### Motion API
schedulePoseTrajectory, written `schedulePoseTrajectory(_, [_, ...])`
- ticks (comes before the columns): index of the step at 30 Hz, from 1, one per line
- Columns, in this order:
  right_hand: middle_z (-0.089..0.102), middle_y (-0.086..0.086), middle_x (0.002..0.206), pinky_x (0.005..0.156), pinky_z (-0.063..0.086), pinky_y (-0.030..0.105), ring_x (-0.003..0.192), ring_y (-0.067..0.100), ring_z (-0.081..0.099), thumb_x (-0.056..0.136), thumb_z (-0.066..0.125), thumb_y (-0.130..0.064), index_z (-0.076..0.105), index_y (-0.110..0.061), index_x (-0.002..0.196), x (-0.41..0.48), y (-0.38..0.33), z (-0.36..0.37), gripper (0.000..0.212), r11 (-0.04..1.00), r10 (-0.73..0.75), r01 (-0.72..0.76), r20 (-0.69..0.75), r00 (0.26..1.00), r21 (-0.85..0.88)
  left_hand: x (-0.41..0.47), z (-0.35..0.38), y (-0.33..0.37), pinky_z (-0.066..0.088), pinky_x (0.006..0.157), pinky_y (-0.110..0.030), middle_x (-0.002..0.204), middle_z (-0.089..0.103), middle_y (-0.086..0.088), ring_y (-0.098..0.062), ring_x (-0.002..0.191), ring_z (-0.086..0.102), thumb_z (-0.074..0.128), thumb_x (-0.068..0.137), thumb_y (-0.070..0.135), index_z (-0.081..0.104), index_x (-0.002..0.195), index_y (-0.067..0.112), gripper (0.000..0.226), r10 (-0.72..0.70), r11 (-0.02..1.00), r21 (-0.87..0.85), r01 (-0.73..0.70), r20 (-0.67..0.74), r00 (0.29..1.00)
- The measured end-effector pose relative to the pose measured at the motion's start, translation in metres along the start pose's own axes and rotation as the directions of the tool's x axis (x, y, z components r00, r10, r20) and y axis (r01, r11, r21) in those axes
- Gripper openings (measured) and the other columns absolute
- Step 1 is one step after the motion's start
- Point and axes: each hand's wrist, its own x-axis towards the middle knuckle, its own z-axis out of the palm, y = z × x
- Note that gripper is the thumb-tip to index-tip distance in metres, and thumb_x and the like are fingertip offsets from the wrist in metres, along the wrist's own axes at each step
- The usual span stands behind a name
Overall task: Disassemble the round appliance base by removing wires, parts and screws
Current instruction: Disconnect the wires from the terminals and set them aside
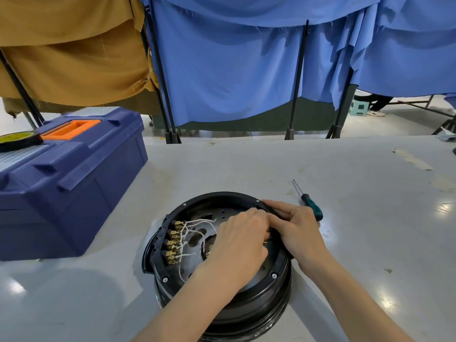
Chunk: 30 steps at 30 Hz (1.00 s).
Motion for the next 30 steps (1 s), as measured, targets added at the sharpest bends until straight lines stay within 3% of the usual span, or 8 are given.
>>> schedulePoseTrajectory(4, [0.073,-0.024,0.078,0.066,0.049,0.006,0.081,-0.006,0.069,0.085,0.064,0.003,0.069,-0.041,0.083,0.0005,0.0008,0.0005,0.045,1.000,0.008,-0.008,-0.012,1.000,0.003,0.0023,0.0006,0.0043,0.028,0.066,-0.032,0.103,0.058,-0.003,-0.028,0.094,0.054,0.050,0.083,0.004,0.036,0.087,0.022,0.023,0.031,0.999,0.043,-0.032,0.010,0.999])
schedulePoseTrajectory(11, [0.074,-0.023,0.081,0.067,0.050,0.007,0.083,-0.005,0.069,0.085,0.067,0.000,0.071,-0.033,0.091,0.0013,0.0031,-0.0001,0.034,0.999,0.036,-0.036,-0.011,0.999,0.012,0.0045,0.0019,0.0067,0.026,0.066,-0.033,0.106,0.058,-0.005,-0.030,0.093,0.055,0.050,0.084,0.008,0.047,0.095,0.016,0.013,0.021,0.993,0.113,-0.019,-0.010,1.000])
schedulePoseTrajectory(19, [0.073,-0.024,0.077,0.065,0.049,0.006,0.079,-0.007,0.069,0.085,0.067,0.001,0.069,-0.039,0.082,0.0009,0.0026,0.0004,0.041,1.000,0.014,-0.014,-0.022,1.000,0.008,0.0047,0.0039,0.0061,0.030,0.068,-0.033,0.107,0.057,-0.006,-0.030,0.094,0.055,0.049,0.086,0.008,0.049,0.098,0.015,0.014,0.008,0.993,0.118,-0.006,-0.015,1.000])
schedulePoseTrajectory(26, [0.074,-0.022,0.081,0.067,0.050,0.007,0.082,-0.004,0.070,0.085,0.067,-0.001,0.072,-0.034,0.091,0.0019,0.0053,-0.0005,0.034,1.000,0.022,-0.022,-0.020,1.000,0.013,0.0047,0.0052,0.0048,0.029,0.068,-0.032,0.102,0.056,-0.005,-0.029,0.091,0.054,0.050,0.084,0.006,0.042,0.089,0.018,0.016,0.015,0.996,0.084,-0.013,-0.026,1.000])
schedulePoseTrajectory(30, [0.074,-0.021,0.078,0.064,0.049,0.006,0.078,-0.004,0.070,0.086,0.065,0.002,0.069,-0.041,0.081,0.0028,0.0048,-0.0006,0.043,1.000,0.013,-0.013,-0.016,1.000,0.022,0.0073,0.0050,0.0037,0.030,0.068,-0.032,0.103,0.057,-0.004,-0.028,0.092,0.055,0.050,0.084,0.006,0.046,0.090,0.017,0.013,-0.007,0.997,0.075,0.010,-0.038,0.999])
